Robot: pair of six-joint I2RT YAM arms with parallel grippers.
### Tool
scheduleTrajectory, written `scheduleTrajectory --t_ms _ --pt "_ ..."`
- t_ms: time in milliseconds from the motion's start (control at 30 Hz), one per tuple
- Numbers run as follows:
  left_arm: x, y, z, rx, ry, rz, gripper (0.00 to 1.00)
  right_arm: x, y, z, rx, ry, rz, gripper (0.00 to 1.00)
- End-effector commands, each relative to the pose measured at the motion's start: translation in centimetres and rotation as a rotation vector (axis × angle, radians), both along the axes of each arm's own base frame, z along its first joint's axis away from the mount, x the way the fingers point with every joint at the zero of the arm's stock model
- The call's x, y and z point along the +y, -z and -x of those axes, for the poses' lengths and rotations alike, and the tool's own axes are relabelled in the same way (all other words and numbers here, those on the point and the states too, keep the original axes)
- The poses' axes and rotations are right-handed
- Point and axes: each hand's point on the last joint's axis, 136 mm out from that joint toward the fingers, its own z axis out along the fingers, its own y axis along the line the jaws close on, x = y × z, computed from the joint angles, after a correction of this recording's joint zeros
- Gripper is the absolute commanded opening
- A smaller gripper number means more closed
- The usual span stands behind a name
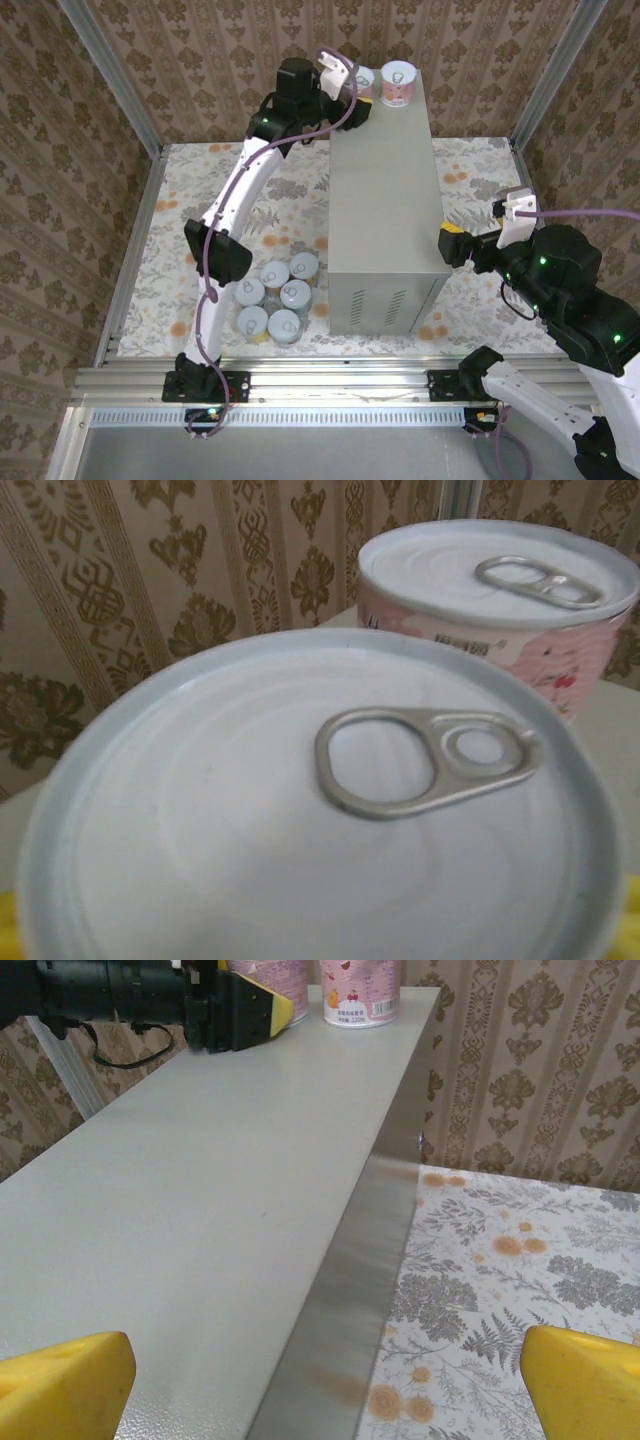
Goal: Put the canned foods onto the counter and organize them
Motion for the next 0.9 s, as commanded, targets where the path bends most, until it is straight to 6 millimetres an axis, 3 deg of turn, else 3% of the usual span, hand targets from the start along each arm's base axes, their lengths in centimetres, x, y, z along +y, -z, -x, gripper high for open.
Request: scheduleTrajectory --t_ms 0,300,567,867 --pt "-0.1 0.2 -0.7 -0.038 0.002 -0.011 0.8 -0.5 -0.3 0.0 -0.018 0.028 -0.026 1.0" --pt "-0.7 0.7 -1.2 -0.05 0.006 -0.004 0.83 -0.5 0.0 -0.2 -0.016 0.034 -0.021 1.0" --pt "-0.5 0.4 -0.9 -0.043 0.018 0.0 0.95 -0.2 0.2 -0.5 -0.01 0.031 -0.019 1.0" --pt "1.9 -1.2 1.3 -0.029 0.023 0.021 1.0 0.1 0.3 -0.8 -0.009 0.024 -0.023 1.0"
